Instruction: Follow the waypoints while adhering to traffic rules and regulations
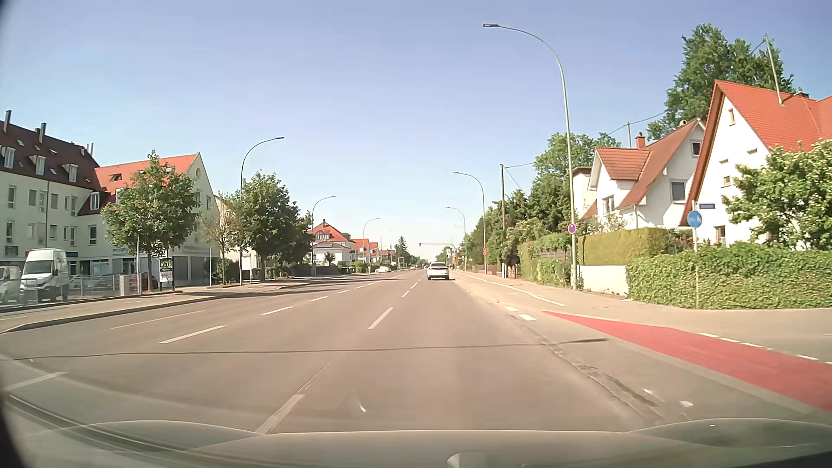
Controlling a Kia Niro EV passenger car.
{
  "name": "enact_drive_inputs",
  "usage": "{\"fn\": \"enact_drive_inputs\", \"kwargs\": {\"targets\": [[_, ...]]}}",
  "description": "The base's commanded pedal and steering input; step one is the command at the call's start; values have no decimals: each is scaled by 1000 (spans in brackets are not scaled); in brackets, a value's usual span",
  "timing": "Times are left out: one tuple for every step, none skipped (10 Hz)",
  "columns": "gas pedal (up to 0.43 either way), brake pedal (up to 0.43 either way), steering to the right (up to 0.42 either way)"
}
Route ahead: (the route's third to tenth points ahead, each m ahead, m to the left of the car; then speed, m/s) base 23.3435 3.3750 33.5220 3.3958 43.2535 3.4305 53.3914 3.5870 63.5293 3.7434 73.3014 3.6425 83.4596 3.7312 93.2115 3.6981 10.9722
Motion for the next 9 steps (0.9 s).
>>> {"fn": "enact_drive_inputs", "kwargs": {"targets": [[150, 0, -2], [150, 0, -1], [150, 0, -1], [150, 0, -1], [150, 0, -2], [150, 0, -5], [157, 0, -6], [157, 0, -6], [157, 0, -6]]}}
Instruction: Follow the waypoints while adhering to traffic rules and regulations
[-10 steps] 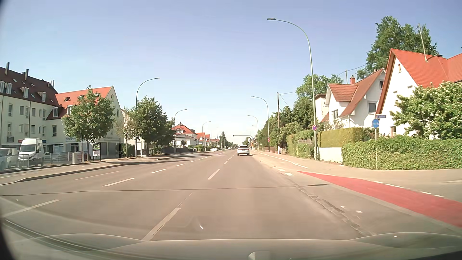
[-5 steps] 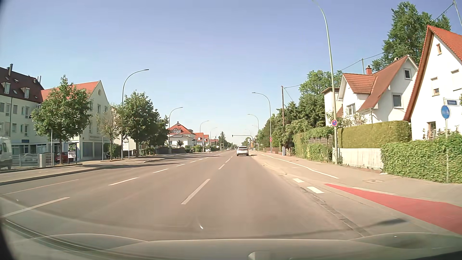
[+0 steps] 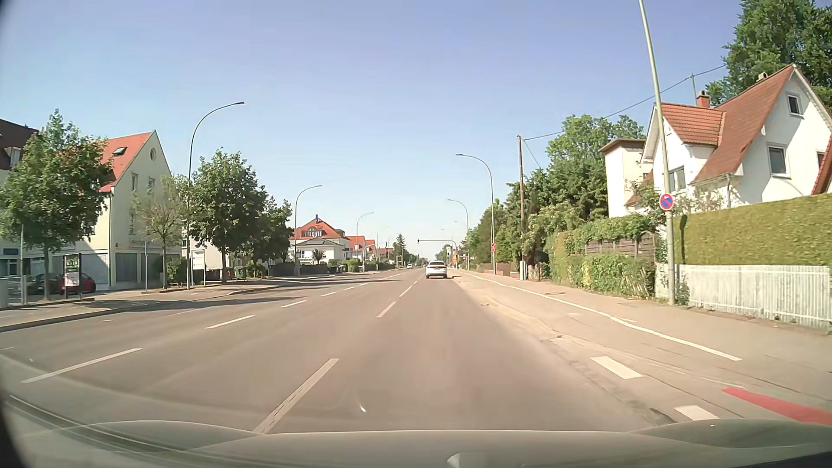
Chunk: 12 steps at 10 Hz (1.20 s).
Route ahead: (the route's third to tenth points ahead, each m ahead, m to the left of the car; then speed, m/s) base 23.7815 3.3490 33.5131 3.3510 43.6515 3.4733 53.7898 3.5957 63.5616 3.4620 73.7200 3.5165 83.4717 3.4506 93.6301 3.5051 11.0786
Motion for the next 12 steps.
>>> {"fn": "enact_drive_inputs", "kwargs": {"targets": [[157, 0, -6], [157, 0, -6], [157, 0, -5], [157, 0, -1], [157, 0, 1], [157, 0, 1], [157, 0, 0], [157, 0, -3], [157, 0, -5], [157, 0, -5], [157, 0, -5], [157, 0, -5]]}}
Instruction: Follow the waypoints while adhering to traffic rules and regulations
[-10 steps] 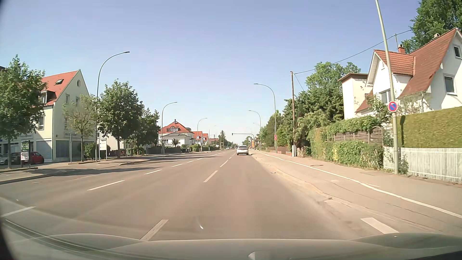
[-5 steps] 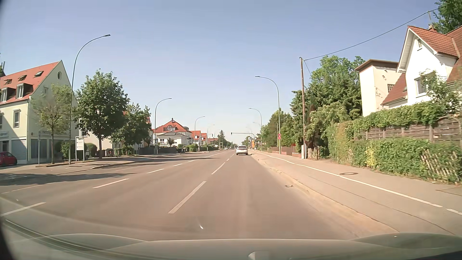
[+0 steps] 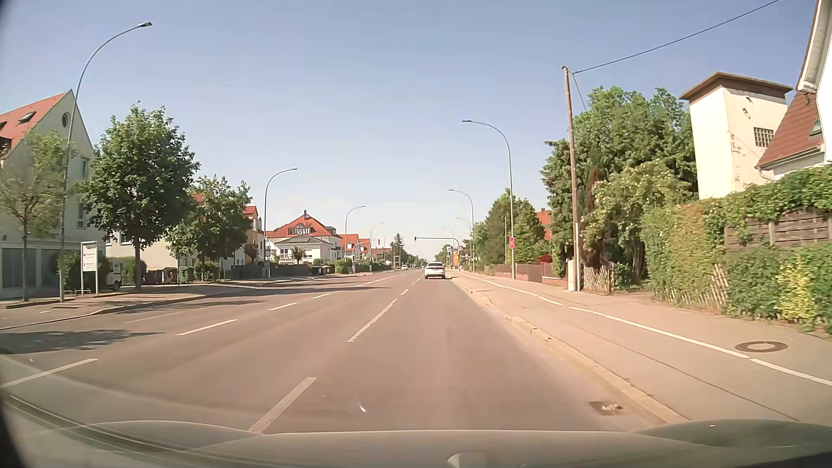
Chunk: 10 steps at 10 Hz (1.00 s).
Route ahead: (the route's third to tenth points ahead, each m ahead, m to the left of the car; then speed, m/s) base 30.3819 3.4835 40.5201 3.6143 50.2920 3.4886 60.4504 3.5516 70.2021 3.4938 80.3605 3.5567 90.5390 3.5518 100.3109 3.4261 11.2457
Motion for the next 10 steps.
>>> {"fn": "enact_drive_inputs", "kwargs": {"targets": [[169, 0, -5], [177, 0, -5], [177, 0, -5], [189, 0, -6], [189, 0, -8], [189, 0, -8], [189, 0, -7], [189, 0, -6], [189, 0, -4], [189, 0, -2]]}}
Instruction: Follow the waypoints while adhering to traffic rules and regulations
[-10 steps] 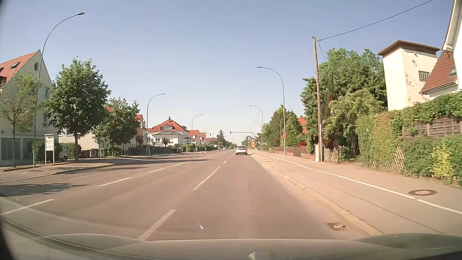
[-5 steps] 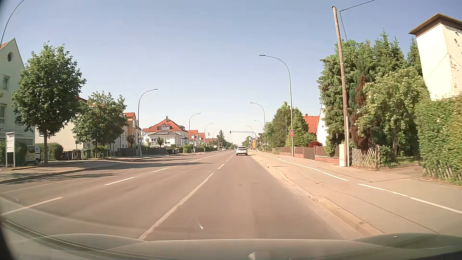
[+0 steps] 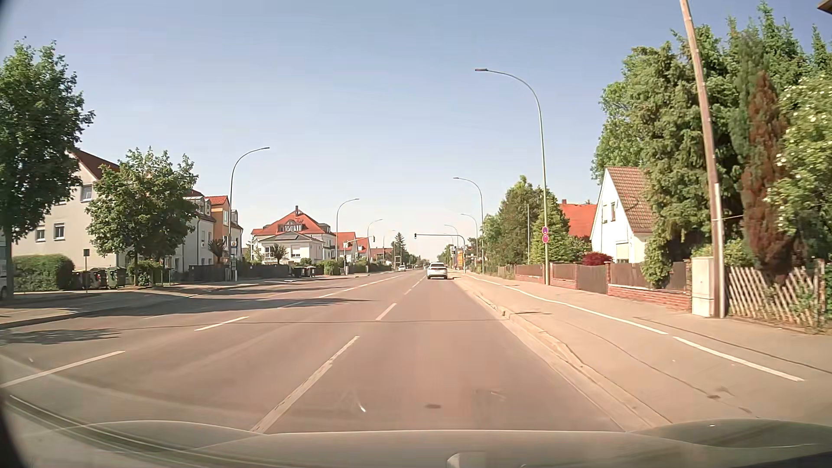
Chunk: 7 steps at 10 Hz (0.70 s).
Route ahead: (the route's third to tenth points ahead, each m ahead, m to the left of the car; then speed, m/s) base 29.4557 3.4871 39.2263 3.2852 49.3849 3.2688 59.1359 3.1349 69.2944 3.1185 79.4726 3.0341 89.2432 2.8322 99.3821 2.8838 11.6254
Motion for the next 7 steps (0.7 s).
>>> {"fn": "enact_drive_inputs", "kwargs": {"targets": [[189, 0, -2], [189, 0, -2], [189, 0, -3], [189, 0, -2], [189, 0, -3], [189, 0, -3], [189, 0, -3]]}}
